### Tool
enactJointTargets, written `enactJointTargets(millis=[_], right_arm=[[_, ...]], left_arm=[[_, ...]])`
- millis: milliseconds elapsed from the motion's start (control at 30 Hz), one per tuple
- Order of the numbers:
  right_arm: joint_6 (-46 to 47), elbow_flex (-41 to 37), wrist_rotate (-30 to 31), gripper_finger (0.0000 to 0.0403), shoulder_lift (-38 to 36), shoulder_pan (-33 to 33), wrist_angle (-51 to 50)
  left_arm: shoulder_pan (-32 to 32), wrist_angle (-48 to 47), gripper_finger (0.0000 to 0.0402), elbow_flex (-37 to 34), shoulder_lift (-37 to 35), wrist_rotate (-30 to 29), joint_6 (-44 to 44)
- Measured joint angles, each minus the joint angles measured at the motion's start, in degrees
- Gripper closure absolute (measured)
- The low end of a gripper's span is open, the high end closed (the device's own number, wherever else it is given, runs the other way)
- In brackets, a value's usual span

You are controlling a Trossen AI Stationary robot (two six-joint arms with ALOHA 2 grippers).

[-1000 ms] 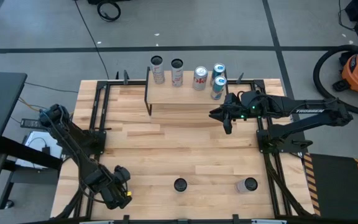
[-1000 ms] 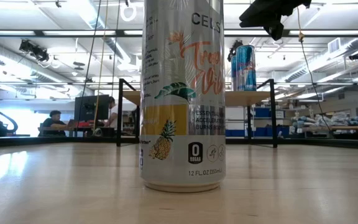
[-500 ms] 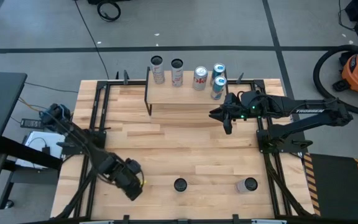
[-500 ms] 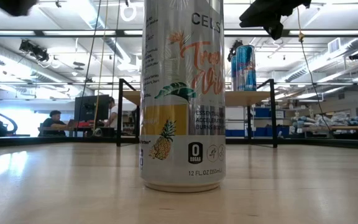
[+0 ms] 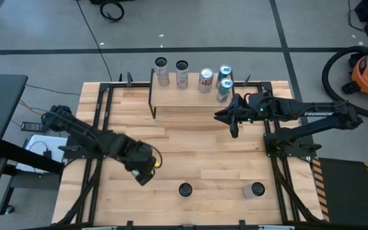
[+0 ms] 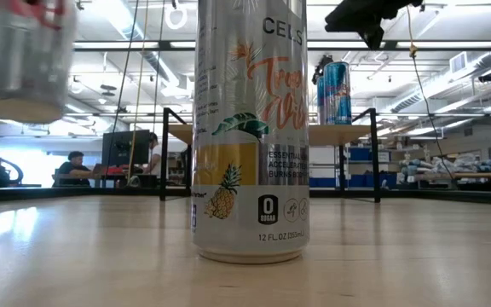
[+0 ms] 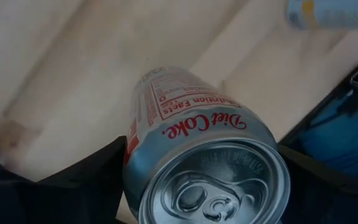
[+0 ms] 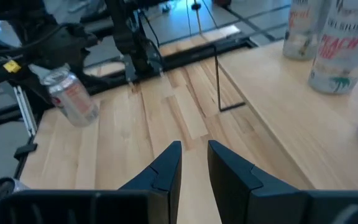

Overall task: Place canned beverage on shelf
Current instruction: Put the red soda can aligned with the other red soda can on the shelf

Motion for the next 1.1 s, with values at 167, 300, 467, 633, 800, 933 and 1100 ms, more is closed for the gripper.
enactJointTargets(millis=[167, 300, 467, 633, 800, 933, 1100], right_arm=[[-0.03, -0.01, -0.02, 0.0316, 0.0, 0.0, 3.21], [-0.03, -0.01, -0.02, 0.0316, 0.0, 0.0, 4.0], [-0.03, -0.01, -0.02, 0.0316, 0.29, 0.0, 4.52], [-0.03, -0.01, -0.02, 0.0316, 0.81, 0.0, 6.37], [-3.05, -0.01, -0.54, 0.0316, 0.98, 0.12, 7.14], [-5.11, 0.0, -1.56, 0.0316, 1.29, 0.11, 8.61], [-5.6, -0.01, -1.99, 0.0316, 1.76, 0.11, 9.98]], left_arm=[[4.7, -3.13, 0.0074, 2.39, -0.02, -1.25, 5.87], [9.29, -4.13, 0.0073, 2.73, 0.0, -1.7, 11.39], [16.34, -4.16, 0.0073, 2.73, 0.0, -1.91, 18.27], [23.3, -4.24, 0.0072, 2.73, 0.0, -1.9, 23.77], [29.23, -4.35, 0.0072, 2.75, 0.0, -1.71, 27.92], [33.47, -4.56, 0.0072, 5.1, 0.04, -1.73, 31.66], [37.8, -5.6, 0.0072, 12.03, 1.79, -1.93, 35.54]])
